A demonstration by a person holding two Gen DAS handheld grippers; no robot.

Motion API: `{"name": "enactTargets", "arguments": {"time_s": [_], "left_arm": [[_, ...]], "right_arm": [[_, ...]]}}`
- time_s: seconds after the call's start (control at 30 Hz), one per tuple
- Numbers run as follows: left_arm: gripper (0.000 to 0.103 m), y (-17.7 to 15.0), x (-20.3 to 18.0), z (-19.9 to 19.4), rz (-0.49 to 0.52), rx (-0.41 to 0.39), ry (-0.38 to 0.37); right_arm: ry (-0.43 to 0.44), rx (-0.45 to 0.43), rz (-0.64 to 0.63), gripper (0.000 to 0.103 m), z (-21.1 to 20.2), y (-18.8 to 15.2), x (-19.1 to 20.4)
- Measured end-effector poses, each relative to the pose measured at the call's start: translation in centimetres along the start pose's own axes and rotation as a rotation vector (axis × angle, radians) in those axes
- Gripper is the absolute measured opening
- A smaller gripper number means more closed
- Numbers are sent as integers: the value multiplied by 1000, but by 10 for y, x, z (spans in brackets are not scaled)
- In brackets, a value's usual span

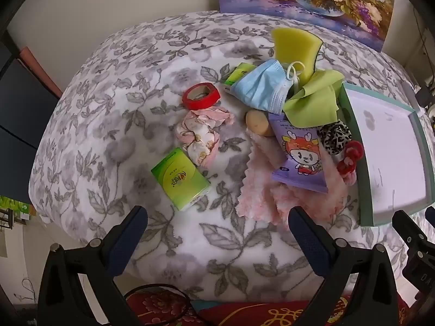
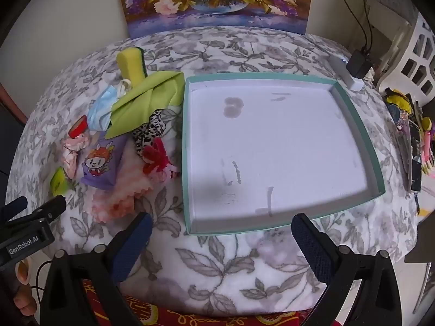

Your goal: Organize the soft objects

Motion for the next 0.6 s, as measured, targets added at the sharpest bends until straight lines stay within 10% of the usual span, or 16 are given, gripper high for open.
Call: {"name": "enactTargets", "arguments": {"time_s": [0.6], "left_arm": [[103,1,3,-4,-10,-17,5]], "right_arm": [[0,-11,-19,103,-2,0,5]]}}
Point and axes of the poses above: each gripper's, at about its wrist camera, not at the fingertips, and z roughly the way its jaws point, x to its left, y to its top, the point moved 6 cm from there along z, roughly the way its jaws point, and after that the axes turned 6 degrees about -y, right-handed, at the moved point
